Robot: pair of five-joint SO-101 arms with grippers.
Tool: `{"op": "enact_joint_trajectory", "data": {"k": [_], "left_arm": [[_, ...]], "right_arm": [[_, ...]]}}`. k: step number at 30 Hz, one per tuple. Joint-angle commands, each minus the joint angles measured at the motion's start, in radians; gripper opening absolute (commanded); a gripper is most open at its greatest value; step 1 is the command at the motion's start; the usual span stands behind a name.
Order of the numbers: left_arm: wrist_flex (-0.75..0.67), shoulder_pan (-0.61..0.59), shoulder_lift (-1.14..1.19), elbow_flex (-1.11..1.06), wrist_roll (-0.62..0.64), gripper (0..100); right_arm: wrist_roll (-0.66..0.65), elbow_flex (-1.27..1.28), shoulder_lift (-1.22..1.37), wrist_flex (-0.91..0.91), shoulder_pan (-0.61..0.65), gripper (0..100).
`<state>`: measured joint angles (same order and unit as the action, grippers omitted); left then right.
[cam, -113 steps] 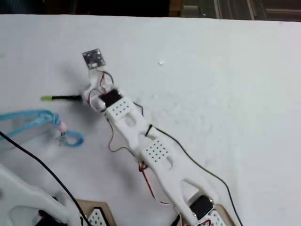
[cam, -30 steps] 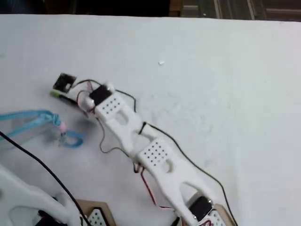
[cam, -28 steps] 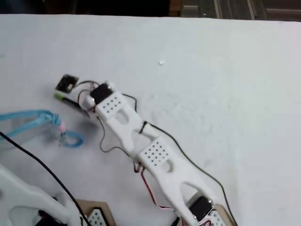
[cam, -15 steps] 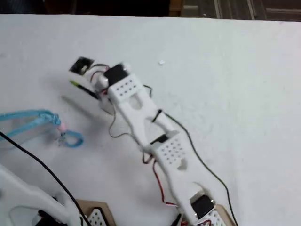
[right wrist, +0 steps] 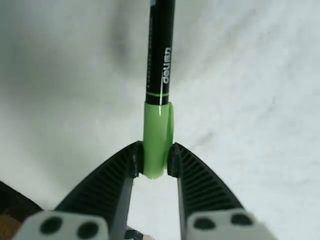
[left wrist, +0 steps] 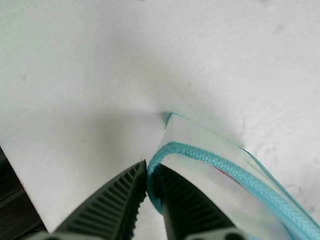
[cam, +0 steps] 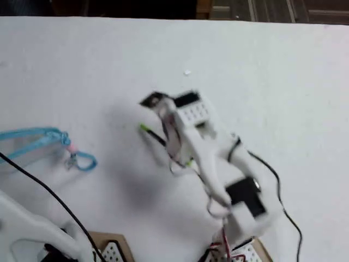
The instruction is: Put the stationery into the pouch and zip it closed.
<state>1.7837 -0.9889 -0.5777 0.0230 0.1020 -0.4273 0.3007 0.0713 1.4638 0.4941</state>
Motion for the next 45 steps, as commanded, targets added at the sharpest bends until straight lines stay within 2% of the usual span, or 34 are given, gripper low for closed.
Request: {"op": "enact_joint_trajectory", "data": {"k": [1,3,7,9,12,16,20,22,26,30,34,38,41,45], "left_arm": [[0.002,0.001,0.002,0.002,-0.006,2],[0.002,0.002,0.002,0.002,-0.005,2],[0.002,0.001,0.002,0.002,-0.005,2],[0.002,0.001,0.002,0.002,-0.005,2],[0.002,0.001,0.002,0.002,-0.005,2],[0.002,0.002,0.002,0.002,-0.005,2],[0.002,0.001,0.002,0.002,-0.005,2],[0.002,0.001,0.002,0.002,-0.005,2],[0.002,0.001,0.002,0.002,-0.005,2],[0.002,-0.001,0.002,0.002,-0.006,2],[0.002,-0.001,0.002,0.002,-0.006,2],[0.002,-0.001,0.002,0.002,-0.006,2],[0.002,-0.001,0.002,0.002,-0.006,2],[0.002,-0.001,0.002,0.002,-0.006,2]], "right_arm": [[-0.035,0.321,-0.222,-0.159,0.038,3.0],[-0.046,0.408,-0.272,-0.194,0.067,9.7],[-0.052,0.437,-0.311,-0.166,0.111,32.4],[-0.052,0.433,-0.318,-0.159,0.142,36.8],[-0.046,0.364,-0.308,-0.159,0.200,33.7],[-0.044,0.195,-0.298,-0.170,0.272,22.8],[0.035,-0.002,-0.171,-0.180,0.303,12.8],[0.078,-0.110,-0.053,-0.180,0.306,13.2],[0.184,-0.333,0.209,-0.177,0.308,20.8],[0.201,-0.497,0.433,-0.170,0.308,24.9],[0.203,-0.592,0.593,-0.160,0.305,18.0],[0.203,-0.635,0.650,-0.127,0.297,1.3],[0.203,-0.671,0.648,-0.077,0.292,3.8],[0.203,-0.773,0.648,0.044,0.291,1.9]]}}
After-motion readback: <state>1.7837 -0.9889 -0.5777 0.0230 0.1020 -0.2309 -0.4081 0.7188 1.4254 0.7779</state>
